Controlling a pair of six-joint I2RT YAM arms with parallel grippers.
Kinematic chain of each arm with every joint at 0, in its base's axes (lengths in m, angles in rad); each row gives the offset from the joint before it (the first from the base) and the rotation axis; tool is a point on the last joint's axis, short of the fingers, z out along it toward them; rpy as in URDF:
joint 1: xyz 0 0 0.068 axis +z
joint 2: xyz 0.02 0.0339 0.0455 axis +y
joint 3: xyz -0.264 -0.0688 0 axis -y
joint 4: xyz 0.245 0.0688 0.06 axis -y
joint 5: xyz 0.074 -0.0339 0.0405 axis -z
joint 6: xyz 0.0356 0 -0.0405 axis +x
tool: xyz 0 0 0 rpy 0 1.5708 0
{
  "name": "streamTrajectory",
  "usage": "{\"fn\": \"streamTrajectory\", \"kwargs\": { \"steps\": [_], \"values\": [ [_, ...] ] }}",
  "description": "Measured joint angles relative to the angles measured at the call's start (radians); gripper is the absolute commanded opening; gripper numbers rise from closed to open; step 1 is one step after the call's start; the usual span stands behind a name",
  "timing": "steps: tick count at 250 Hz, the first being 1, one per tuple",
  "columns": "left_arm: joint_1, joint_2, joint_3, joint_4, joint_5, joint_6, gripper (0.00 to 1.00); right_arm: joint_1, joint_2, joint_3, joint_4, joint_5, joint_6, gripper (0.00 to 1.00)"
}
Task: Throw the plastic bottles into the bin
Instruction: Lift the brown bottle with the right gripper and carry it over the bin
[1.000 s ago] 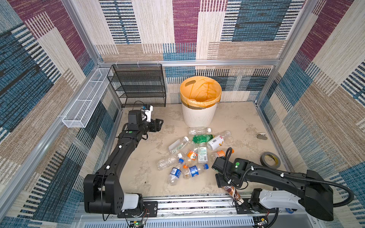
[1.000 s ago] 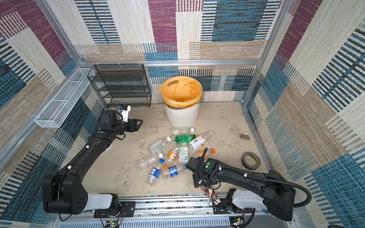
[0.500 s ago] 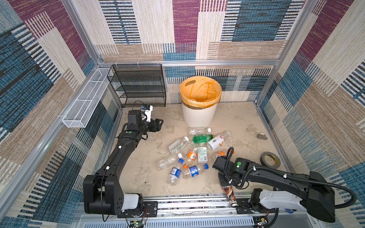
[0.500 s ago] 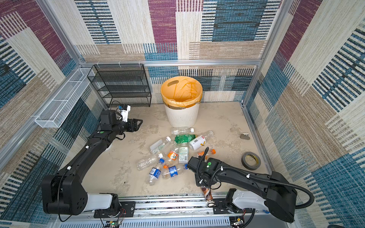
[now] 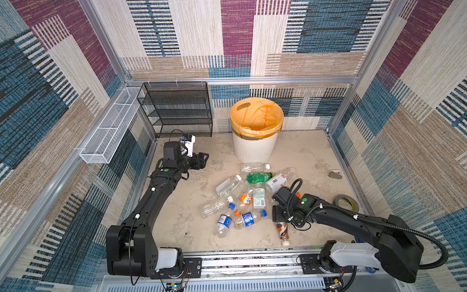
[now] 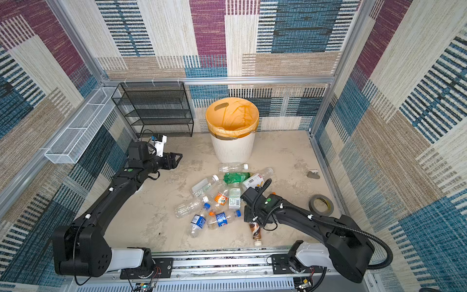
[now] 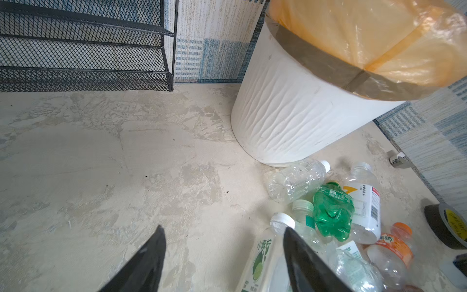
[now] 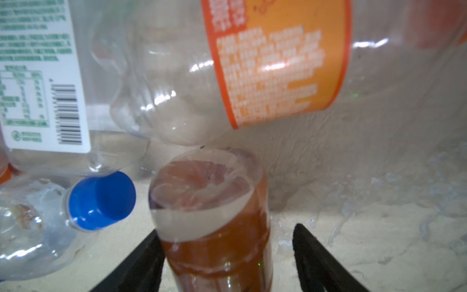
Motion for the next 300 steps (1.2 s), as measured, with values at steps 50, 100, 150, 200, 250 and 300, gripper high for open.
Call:
{"fn": "streamTrajectory", "kwargs": {
  "steps": [50, 100, 150, 200, 250, 300],
  "values": [
    [0.000, 0.005, 0.000, 0.000, 0.000, 0.000, 0.74, 0.000, -0.041, -0.041, 0.009, -0.034, 0.004, 0.76],
    [0.000, -0.001, -0.002, 0.000, 0.000, 0.000, 0.75, 0.000, -0.045, -0.080, 0.063, -0.079, 0.020, 0.61],
    [0.000, -0.001, -0.002, 0.002, 0.000, 0.000, 0.75, 0.001, -0.082, -0.086, 0.070, -0.077, 0.038, 0.48],
    [0.000, -0.001, -0.002, 0.003, 0.001, -0.001, 0.75, 0.001, -0.237, -0.087, 0.068, -0.059, 0.063, 0.47],
    [0.000, -0.002, -0.002, 0.003, 0.000, -0.001, 0.75, 0.000, -0.302, 0.083, 0.092, -0.003, -0.039, 0.47],
    [0.000, -0.010, -0.011, 0.008, 0.003, -0.002, 0.75, -0.039, -0.237, 0.306, 0.290, 0.194, -0.317, 0.46]
  ]
}}
